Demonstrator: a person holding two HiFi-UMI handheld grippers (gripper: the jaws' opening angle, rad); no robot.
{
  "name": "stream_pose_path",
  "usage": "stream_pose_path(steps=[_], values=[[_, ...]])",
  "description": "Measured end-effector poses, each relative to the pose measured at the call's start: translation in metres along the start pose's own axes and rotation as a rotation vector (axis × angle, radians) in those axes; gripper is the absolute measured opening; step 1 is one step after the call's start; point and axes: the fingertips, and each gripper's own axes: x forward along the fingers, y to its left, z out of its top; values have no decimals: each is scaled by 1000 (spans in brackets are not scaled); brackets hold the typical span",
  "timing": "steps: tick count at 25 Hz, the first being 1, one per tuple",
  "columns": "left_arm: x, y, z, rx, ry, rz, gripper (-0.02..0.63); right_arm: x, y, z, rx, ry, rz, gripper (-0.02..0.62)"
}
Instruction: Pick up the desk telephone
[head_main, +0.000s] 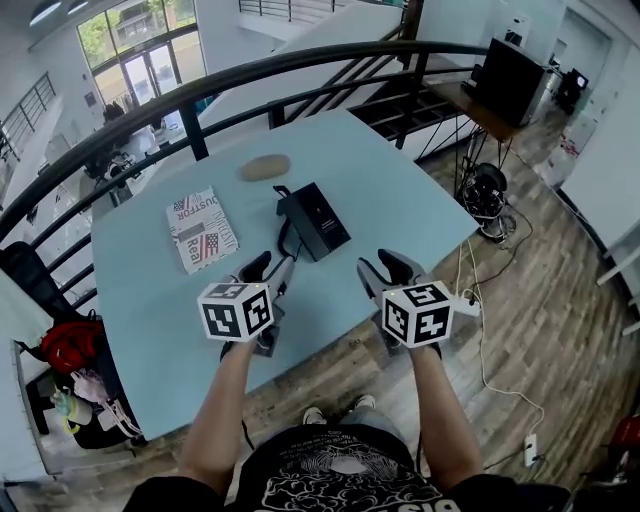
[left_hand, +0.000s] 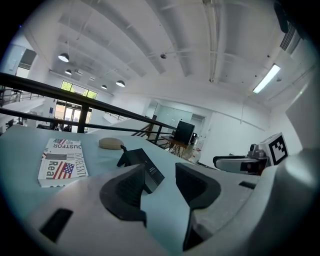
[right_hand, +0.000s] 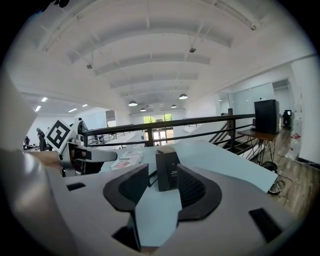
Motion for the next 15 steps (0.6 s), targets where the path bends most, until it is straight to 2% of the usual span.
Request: stream_pose_path(steps=[8, 15], values=[[34, 21, 2, -26, 14, 27, 195, 45, -23, 0, -8, 28, 58, 181], [80, 44, 1, -83, 30, 85, 217, 102, -51, 3, -31, 80, 173, 206]])
